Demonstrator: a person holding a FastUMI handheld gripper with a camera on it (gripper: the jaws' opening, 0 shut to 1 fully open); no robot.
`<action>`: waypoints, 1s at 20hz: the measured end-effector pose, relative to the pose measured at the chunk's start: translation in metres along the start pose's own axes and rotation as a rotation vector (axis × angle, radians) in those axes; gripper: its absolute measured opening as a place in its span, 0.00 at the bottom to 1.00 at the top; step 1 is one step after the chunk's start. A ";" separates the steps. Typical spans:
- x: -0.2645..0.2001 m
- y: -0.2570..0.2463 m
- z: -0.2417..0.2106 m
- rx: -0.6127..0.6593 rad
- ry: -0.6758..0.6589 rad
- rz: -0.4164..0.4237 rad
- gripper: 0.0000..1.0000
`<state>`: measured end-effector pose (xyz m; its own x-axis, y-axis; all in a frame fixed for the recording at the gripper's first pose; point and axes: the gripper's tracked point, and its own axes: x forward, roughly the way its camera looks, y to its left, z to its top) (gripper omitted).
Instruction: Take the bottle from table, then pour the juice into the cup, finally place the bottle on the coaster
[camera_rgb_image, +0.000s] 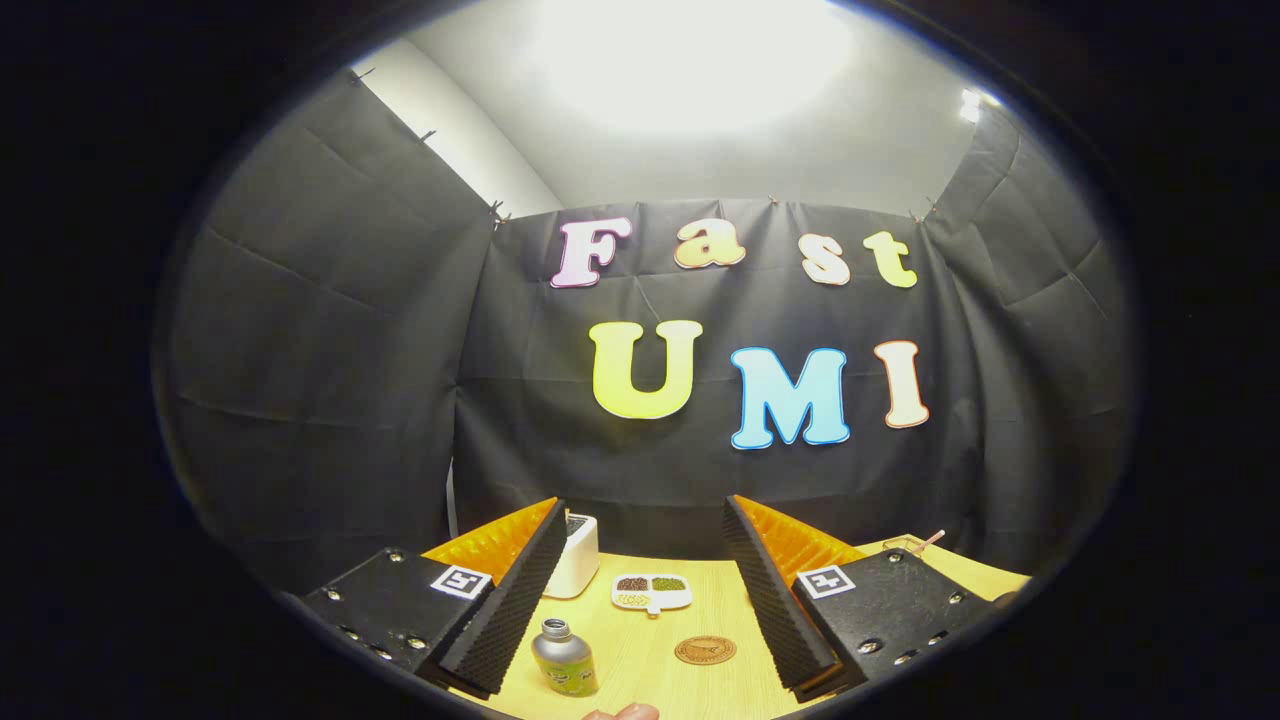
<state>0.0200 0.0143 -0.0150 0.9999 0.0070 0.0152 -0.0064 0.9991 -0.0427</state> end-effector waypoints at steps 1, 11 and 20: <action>0.001 0.001 -0.003 -0.004 0.003 0.001 0.96; 0.010 0.030 -0.044 -0.013 0.018 0.012 0.96; 0.024 0.066 -0.094 0.009 0.075 0.017 0.96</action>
<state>0.0446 0.0763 -0.1117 0.9980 0.0209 -0.0605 -0.0229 0.9992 -0.0336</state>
